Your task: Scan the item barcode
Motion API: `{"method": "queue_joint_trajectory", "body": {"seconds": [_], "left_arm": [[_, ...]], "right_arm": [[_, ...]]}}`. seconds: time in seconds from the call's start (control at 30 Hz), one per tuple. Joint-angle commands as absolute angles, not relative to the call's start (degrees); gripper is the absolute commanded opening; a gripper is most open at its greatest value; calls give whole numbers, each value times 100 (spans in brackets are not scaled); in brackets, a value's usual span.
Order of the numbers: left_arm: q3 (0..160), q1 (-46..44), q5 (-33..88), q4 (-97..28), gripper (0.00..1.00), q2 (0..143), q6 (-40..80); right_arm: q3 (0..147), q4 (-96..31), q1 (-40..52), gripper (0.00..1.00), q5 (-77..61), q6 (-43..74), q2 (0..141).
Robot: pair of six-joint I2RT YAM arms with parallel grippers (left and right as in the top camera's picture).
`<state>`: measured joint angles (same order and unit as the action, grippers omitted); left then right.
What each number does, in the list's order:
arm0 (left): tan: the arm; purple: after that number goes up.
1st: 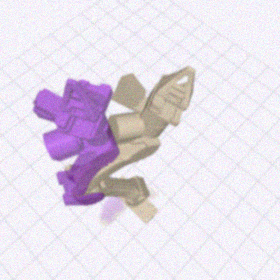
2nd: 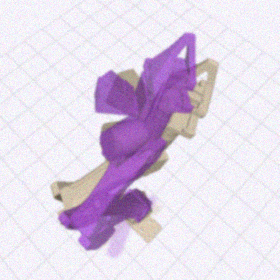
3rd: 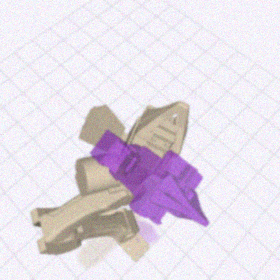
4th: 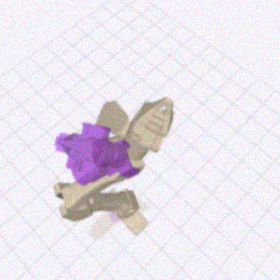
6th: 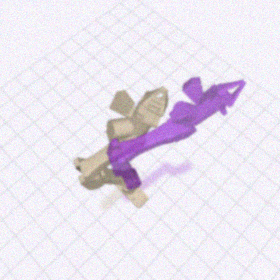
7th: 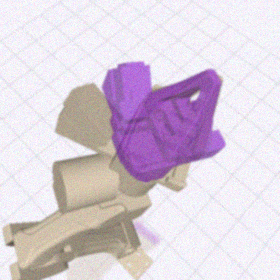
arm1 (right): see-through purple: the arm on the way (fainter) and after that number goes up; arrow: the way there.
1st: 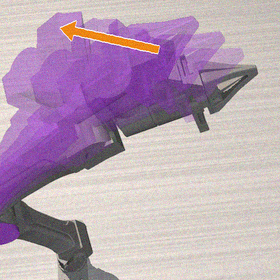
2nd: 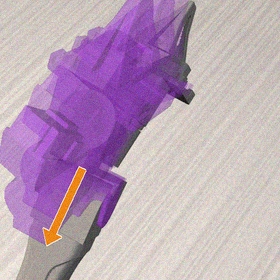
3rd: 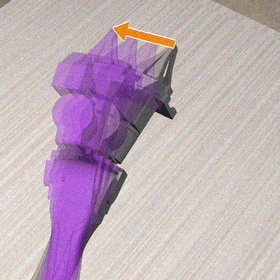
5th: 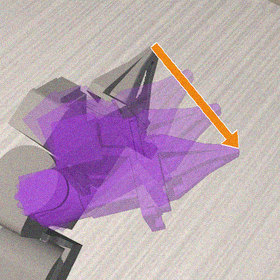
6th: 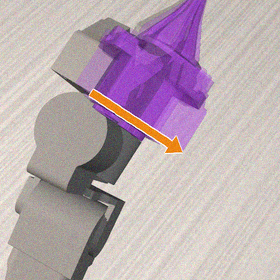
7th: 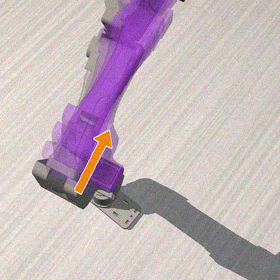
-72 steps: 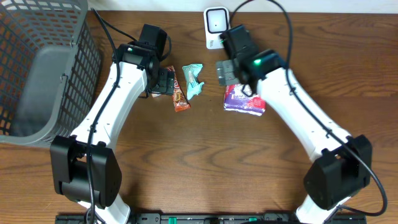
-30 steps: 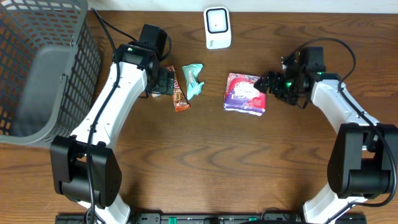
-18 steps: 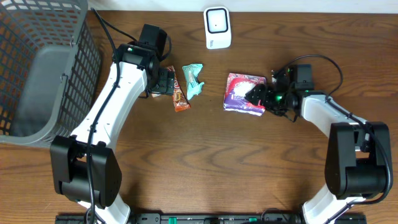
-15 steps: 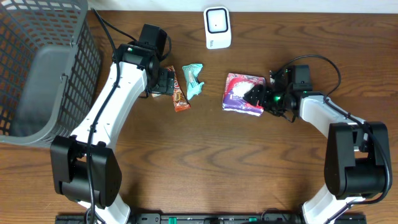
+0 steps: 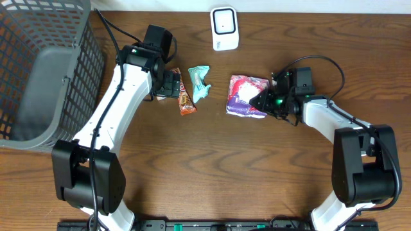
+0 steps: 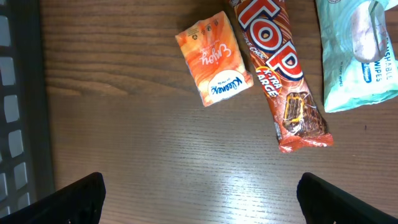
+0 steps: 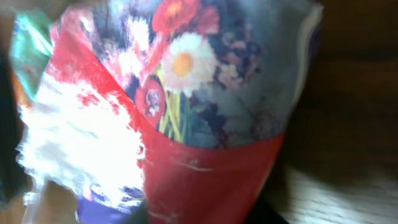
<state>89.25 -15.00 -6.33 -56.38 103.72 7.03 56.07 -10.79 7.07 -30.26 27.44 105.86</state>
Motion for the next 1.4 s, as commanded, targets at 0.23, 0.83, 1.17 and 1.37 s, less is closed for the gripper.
{"method": "queue_joint_trajectory", "body": {"seconds": [0.23,0.83,1.17,1.37], "left_arm": [[8921,-1485,-631,-5653,98,10396,666],[8921,-1485,-631,-5653,98,10396,666],[8921,-1485,-631,-5653,98,10396,668],[8921,-1485,-631,-5653,98,10396,668]], "right_arm": [[6307,-775,475,1,-4023,3778,10619],[7076,104,886,1,-2609,4984,10619],[7078,1503,1404,1,-1409,5599,10619],[7183,2038,1594,1,-489,5959,10654]]}}
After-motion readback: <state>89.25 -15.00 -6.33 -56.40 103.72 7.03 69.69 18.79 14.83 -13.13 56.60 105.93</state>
